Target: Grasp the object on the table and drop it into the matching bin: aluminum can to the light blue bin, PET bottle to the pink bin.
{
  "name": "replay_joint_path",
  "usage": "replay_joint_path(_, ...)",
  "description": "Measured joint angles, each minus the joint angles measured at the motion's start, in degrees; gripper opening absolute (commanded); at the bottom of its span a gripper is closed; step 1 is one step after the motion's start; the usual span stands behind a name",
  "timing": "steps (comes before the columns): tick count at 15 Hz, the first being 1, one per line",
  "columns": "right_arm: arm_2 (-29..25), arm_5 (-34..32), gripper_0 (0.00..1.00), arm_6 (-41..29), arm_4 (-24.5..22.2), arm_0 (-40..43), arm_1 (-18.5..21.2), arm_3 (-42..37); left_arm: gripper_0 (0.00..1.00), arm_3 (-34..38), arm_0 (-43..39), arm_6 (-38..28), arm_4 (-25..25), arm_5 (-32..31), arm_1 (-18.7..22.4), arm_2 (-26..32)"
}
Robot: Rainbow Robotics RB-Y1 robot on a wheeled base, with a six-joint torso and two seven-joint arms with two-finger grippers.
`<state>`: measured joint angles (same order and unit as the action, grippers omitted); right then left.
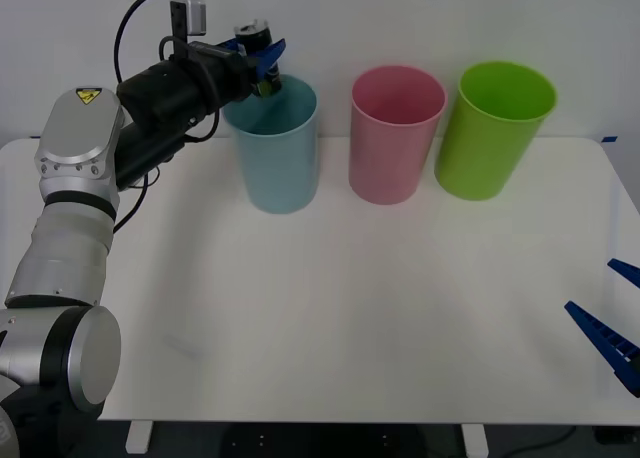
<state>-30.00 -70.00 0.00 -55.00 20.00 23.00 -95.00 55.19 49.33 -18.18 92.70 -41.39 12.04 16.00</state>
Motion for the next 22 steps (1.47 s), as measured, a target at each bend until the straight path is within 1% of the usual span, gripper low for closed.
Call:
replay_joint_path(4, 0.0, 0.0, 1.0, 0.0, 0.0, 0.0, 0.0, 0.0, 1.0, 0.0, -0.2, -0.56, -1.51, 0.11, 0.11, 0.07)
replay_joint_path(6, 0.0, 0.0, 1.0, 0.0, 0.0, 0.0, 0.0, 0.0, 1.0, 0.0, -0.84, -0.38, -3.47, -0.14, 0.49, 0.05)
replay_joint_path(10, 0.0, 0.0, 1.0, 0.0, 0.0, 0.0, 0.0, 0.0, 1.0, 1.21, -3.62, 0.73, -10.25, -1.64, 3.15, -1.57)
replay_joint_path(14, 0.0, 0.0, 1.0, 0.0, 0.0, 0.0, 0.0, 0.0, 1.0, 7.56, -9.86, 1.2, -16.95, -3.77, 7.17, -4.14)
replay_joint_path(16, 0.0, 0.0, 1.0, 0.0, 0.0, 0.0, 0.0, 0.0, 1.0, 9.98, -12.86, 1.85, -18.24, -7.11, 8.78, -3.04)
replay_joint_path(22, 0.0, 0.0, 1.0, 0.0, 0.0, 0.0, 0.0, 0.0, 1.0, 17.26, -23.15, 3.73, -18.67, -17.17, 12.11, 4.36)
